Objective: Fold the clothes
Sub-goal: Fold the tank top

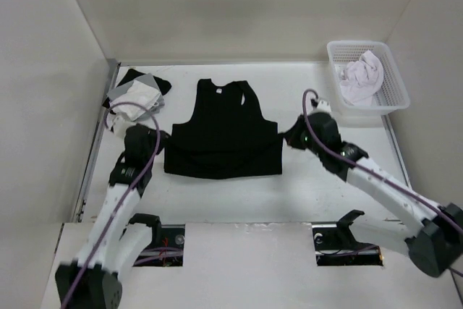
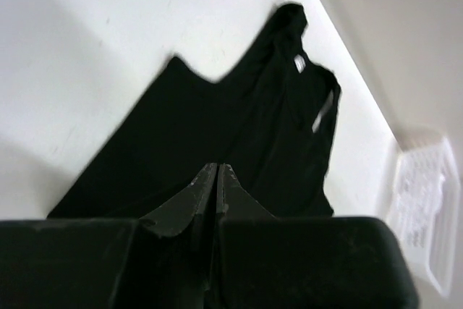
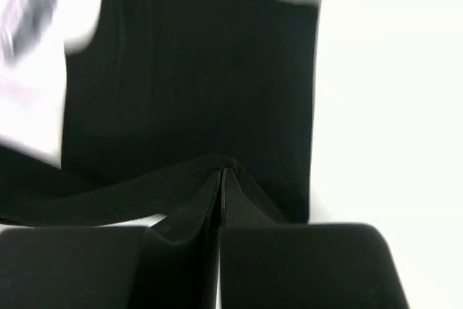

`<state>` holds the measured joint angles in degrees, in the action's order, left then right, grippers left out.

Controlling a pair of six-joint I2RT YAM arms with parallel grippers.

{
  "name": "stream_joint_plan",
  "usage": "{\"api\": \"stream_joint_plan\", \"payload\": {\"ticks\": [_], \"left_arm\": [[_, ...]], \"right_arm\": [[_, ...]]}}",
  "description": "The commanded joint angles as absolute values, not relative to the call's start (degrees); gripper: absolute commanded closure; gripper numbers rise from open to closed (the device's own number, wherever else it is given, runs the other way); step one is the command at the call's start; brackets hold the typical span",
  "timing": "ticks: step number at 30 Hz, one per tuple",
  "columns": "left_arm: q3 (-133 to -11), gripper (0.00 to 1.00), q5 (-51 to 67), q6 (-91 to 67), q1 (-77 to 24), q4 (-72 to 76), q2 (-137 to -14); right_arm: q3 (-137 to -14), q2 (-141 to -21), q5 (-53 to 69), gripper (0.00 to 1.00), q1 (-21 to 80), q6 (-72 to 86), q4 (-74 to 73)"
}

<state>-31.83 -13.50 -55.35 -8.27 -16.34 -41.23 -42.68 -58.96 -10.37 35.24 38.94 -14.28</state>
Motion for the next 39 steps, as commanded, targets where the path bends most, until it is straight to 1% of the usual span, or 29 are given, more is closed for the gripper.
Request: {"api": "stream_joint_plan", "payload": {"ticks": [1,5,7,9,10,11,12,13,14,16,18,19,21,22,23,24,25,28,30,35,38,39], "left_arm": [[-41.4,1.00,-17.7,-54.0,-7.5,6.4,-57.3],[-56.3,0.99,-18.4,-52.7,-5.0,11.8,-79.1],[-65.2,0.95,-17.2,-52.3,-4.4,11.7,-89.2],[-73.4,0.90,-16.7,-50.9,-4.2,11.2,-97.5],[-77.5,0.84,-16.2,-50.1,-4.1,10.5,-101.6],[-81.3,0.77,-15.4,-49.7,-4.1,8.9,-105.2],[-84.3,0.69,-15.0,-49.2,-3.7,7.0,-107.6],[-85.7,0.63,-14.7,-49.1,-3.3,5.6,-109.0],[-85.4,0.60,-14.0,-49.7,-3.1,4.7,-109.1],[-80.1,0.60,-13.6,-49.2,-3.2,5.9,-104.8],[-69.8,0.64,-15.2,-49.0,-4.4,10.0,-97.4],[-64.0,0.65,-16.2,-49.1,-5.6,12.6,-93.6],[-51.9,0.68,-18.4,-50.2,-8.1,16.4,-85.8],[-46.7,0.69,-19.2,-50.7,-9.1,17.2,-82.4],[-42.0,0.69,-19.6,-51.2,-9.4,17.4,-79.4],[-38.8,0.68,-19.4,-52.3,-9.6,17.4,-77.2],[-34.4,0.66,-18.3,-54.1,-9.4,17.3,-74.4],[-28.6,0.61,-10.9,-55.0,-7.0,17.1,-72.3],[-26.0,0.60,-5.5,-55.7,-4.7,18.0,-73.6],[-22.3,0.56,-0.7,-57.8,-1.3,26.8,-77.5],[-22.9,0.55,0.2,-59.0,-0.5,29.1,-80.4],[-23.5,0.55,0.3,-59.1,-0.4,29.2,-81.6]], "right_arm": [[-53.6,-69.0,0.7,1.00,26.7,32.8,1.9],[-71.5,-86.5,4.9,1.00,19.5,32.2,2.2],[-81.0,-95.4,6.9,1.00,17.5,32.0,0.1],[-90.0,-104.4,7.3,0.99,16.1,32.2,-2.0],[-93.8,-108.0,7.7,0.97,15.6,32.7,-3.1],[-97.7,-111.8,7.6,0.90,15.3,33.2,-4.3],[-100.3,-114.6,7.0,0.79,15.1,33.7,-5.2],[-101.9,-116.6,6.7,0.65,15.1,34.6,-5.4],[-101.8,-117.0,6.9,0.60,15.1,35.2,-5.4],[-97.2,-114.3,6.4,0.55,15.4,35.2,-4.3],[-88.9,-109.4,6.1,0.55,15.4,34.7,-0.1],[-83.9,-106.5,5.8,0.57,15.7,35.0,1.7],[-74.0,-100.8,4.9,0.70,16.8,36.0,5.8],[-68.5,-97.8,4.5,0.79,17.5,36.6,7.9],[-63.2,-94.9,4.1,0.89,18.6,37.3,10.2],[-58.1,-92.0,3.7,0.97,19.5,38.0,12.4],[-53.6,-89.6,3.1,1.00,20.4,38.8,14.5],[-43.4,-84.2,2.1,0.99,22.9,40.8,19.4],[-39.4,-82.4,2.4,0.93,23.5,41.3,20.9],[-34.5,-81.3,2.9,0.84,23.8,41.6,23.2],[-33.7,-82.7,2.9,0.73,23.8,42.1,24.4],[-33.6,-83.3,2.9,0.72,23.6,42.4,24.7]]}}
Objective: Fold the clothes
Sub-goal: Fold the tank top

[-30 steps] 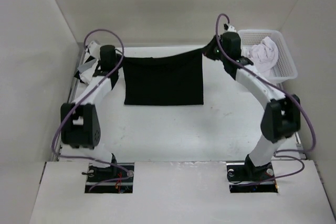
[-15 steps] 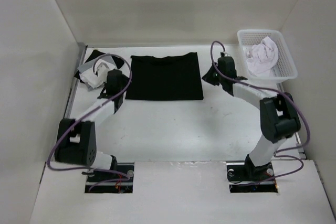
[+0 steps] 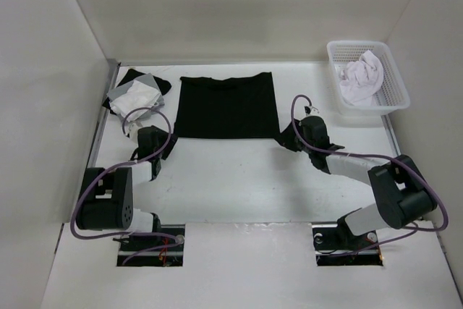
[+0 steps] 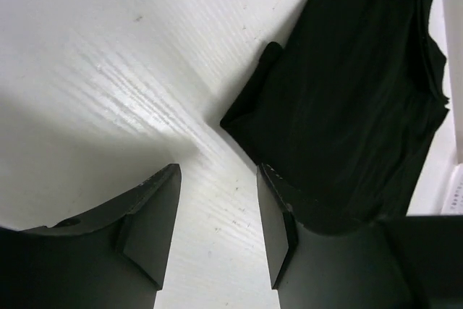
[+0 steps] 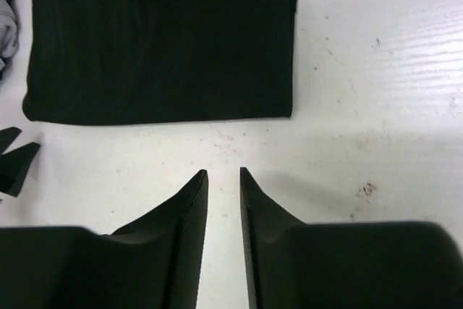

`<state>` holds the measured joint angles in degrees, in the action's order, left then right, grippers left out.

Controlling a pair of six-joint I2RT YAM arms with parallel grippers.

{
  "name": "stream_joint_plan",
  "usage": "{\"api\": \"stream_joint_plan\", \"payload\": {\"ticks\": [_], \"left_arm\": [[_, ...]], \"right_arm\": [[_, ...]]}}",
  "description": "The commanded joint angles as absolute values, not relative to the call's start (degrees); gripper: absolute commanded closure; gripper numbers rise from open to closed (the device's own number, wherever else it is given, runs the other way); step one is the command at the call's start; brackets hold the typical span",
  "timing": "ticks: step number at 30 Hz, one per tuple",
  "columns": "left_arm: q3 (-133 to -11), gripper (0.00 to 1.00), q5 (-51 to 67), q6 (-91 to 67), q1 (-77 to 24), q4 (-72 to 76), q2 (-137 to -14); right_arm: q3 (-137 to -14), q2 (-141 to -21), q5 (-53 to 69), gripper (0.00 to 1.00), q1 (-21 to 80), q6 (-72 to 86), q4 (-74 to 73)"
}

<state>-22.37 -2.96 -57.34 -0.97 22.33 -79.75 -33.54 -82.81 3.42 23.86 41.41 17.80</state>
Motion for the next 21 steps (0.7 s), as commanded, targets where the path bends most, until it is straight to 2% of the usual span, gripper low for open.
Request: {"api": "stream_joint_plan", "payload": {"ticks": [1,5,10,15,21], "left_arm": [[-24.0,0.55,0.3,-59.5,-0.3,29.4,-82.8],[-25.1,0.57,-0.3,-60.8,-0.4,31.4,-86.3],[-26.0,0.73,-1.1,-62.1,-0.3,33.0,-90.3],[-25.8,0.88,-2.3,-62.5,-0.4,34.1,-91.3],[-25.2,0.94,-2.9,-62.6,-0.3,34.4,-91.1]], "right_arm": [[-33.5,-84.0,2.6,0.70,23.6,42.6,25.3],[-33.6,-87.5,2.4,0.64,23.2,44.6,27.2],[-34.3,-90.6,2.5,0.58,22.5,46.6,28.0],[-35.0,-92.5,2.3,0.58,21.2,49.0,28.3],[-35.9,-95.6,2.3,0.58,20.2,51.0,29.4]]}}
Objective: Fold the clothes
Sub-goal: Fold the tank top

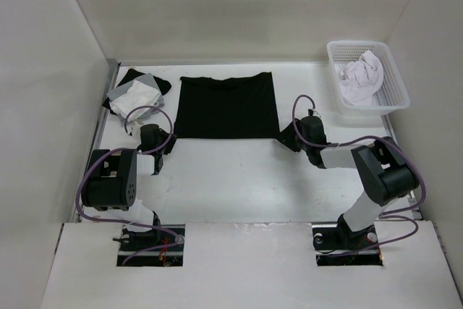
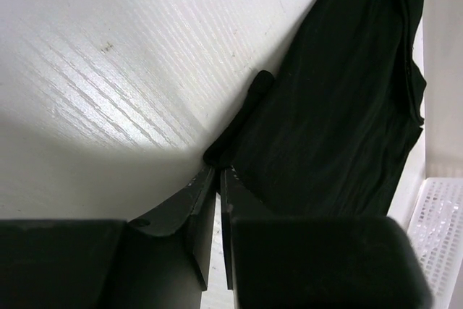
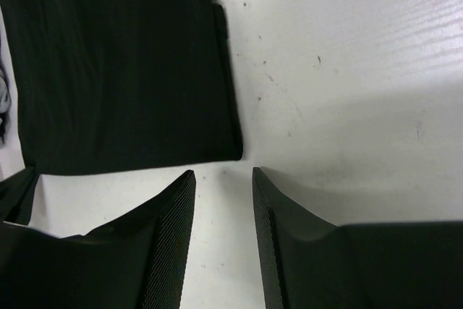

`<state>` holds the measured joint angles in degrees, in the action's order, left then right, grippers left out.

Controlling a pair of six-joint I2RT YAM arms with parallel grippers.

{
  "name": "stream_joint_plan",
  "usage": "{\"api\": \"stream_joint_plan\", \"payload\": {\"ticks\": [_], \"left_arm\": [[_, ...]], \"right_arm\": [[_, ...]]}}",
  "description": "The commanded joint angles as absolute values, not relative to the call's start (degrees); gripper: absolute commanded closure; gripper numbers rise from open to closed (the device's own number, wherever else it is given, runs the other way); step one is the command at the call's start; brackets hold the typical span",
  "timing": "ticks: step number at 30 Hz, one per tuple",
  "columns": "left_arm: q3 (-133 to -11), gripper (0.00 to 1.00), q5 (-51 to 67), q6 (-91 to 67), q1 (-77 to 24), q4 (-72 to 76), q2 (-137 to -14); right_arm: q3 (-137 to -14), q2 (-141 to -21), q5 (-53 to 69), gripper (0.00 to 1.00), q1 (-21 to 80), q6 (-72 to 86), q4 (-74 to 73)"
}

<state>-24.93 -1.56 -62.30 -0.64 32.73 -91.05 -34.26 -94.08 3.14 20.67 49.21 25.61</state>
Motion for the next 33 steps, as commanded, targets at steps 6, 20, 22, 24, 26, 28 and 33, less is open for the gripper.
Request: {"api": "stream_joint_plan", "payload": {"ticks": [6,20,22,24,26,28,33], "left_arm": [[-24.8,0.97,-3.9,-62.5,-0.5,35.4,-90.2],[-21.2,1.00,-0.4,-62.5,-0.4,32.7,-71.2],[-21.1,1.00,1.4,-62.1,0.1,24.7,-58.3],[-22.4,1.00,2.5,-60.8,0.7,15.4,-44.9],[-26.1,1.00,2.6,-59.8,0.6,4.4,-32.8],[-31.0,1.00,2.5,-58.5,0.1,-4.1,-25.4],[-43.1,1.00,1.9,-56.1,-2.8,-15.9,-19.2]], "right_arm": [[-38.1,-99.4,2.5,0.70,19.9,52.7,30.8],[-32.4,-81.1,-0.2,0.99,21.6,48.4,27.4],[-30.6,-68.5,-1.8,0.99,22.7,45.5,18.9],[-30.2,-55.8,-4.3,0.99,24.8,42.6,9.5],[-32.2,-43.9,-7.5,0.99,27.4,40.6,-1.4],[-36.1,-35.2,-10.5,0.99,30.7,39.3,-10.8],[-50.2,-25.6,-20.5,0.99,42.1,37.1,-26.1]]}}
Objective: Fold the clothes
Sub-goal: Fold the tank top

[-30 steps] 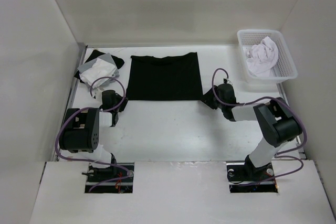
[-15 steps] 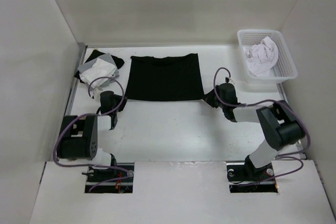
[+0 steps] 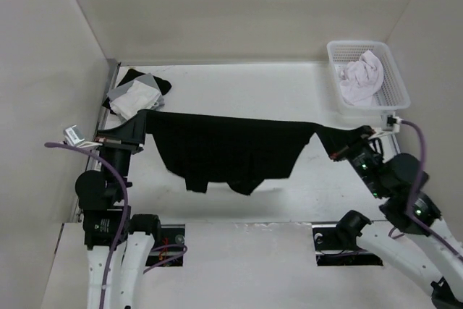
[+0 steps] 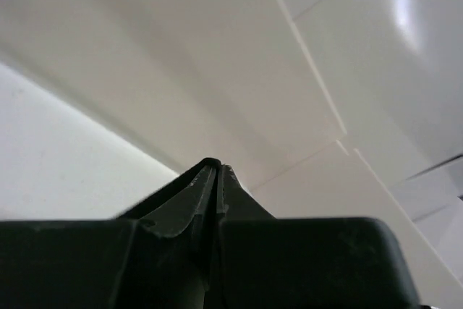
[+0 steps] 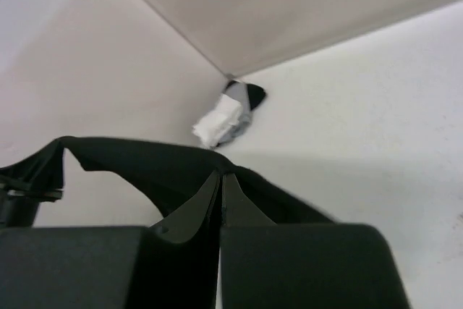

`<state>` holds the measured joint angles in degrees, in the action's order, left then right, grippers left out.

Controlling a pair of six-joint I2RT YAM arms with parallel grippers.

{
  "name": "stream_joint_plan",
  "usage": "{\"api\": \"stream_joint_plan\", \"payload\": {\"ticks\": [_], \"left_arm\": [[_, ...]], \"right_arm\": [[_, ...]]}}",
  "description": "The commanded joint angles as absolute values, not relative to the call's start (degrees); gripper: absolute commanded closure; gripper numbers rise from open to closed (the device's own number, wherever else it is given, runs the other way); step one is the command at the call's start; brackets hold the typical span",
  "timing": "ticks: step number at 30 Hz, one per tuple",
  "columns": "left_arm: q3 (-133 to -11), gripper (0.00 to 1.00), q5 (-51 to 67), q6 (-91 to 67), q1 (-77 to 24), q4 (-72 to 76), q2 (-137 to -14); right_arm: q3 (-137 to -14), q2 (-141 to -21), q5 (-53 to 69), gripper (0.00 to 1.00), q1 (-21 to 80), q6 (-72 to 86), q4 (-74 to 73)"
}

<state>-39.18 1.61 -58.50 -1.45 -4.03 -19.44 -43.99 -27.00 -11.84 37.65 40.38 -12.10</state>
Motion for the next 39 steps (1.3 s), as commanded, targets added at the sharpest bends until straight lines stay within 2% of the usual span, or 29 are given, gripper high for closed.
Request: {"api": "stream_joint_plan", "payload": {"ticks": [1,6,8,11,14,17,20,23,28,33,39], "left_arm": [[-44.2,1.00,1.7,-56.1,-3.3,-16.5,-19.1],[-43.6,1.00,1.0,-55.9,-3.8,-16.5,-22.1],[-41.9,1.00,0.9,-55.7,-3.4,-15.1,-24.8],[-37.6,1.00,0.4,-55.6,-3.1,-10.2,-30.7],[-33.9,1.00,-2.0,-56.2,-3.6,-1.8,-40.8],[-34.6,1.00,-5.6,-56.2,-4.2,7.3,-53.8],[-41.4,1.00,-7.1,-56.2,-4.8,14.4,-69.3],[-51.2,1.00,-5.4,-56.2,-4.5,15.5,-80.9],[-52.8,1.00,-5.4,-55.8,-4.6,16.0,-83.0],[-40.5,1.00,-5.5,-56.9,-5.8,19.4,-75.8],[-24.9,1.00,-4.8,-56.7,-6.2,19.8,-60.3]], "right_arm": [[-52.3,-25.7,-22.3,0.99,44.3,36.6,-27.3],[-54.4,-30.7,-26.6,0.98,49.4,33.3,-25.5],[-52.2,-34.3,-24.4,0.98,46.6,32.7,-21.9],[-48.2,-42.0,-14.5,0.97,37.8,33.1,-14.5],[-45.0,-53.6,-2.2,0.97,26.8,35.8,-3.3],[-47.7,-68.4,5.1,0.97,20.4,38.3,6.1],[-57.6,-83.1,8.6,0.97,16.4,38.9,8.5],[-66.4,-92.3,10.6,0.98,13.6,39.2,7.2],[-66.6,-92.9,11.8,0.98,11.1,39.2,7.0],[-53.6,-84.6,10.9,0.98,11.4,40.9,11.7],[-37.1,-73.3,9.1,0.98,12.0,43.0,16.6]]}}
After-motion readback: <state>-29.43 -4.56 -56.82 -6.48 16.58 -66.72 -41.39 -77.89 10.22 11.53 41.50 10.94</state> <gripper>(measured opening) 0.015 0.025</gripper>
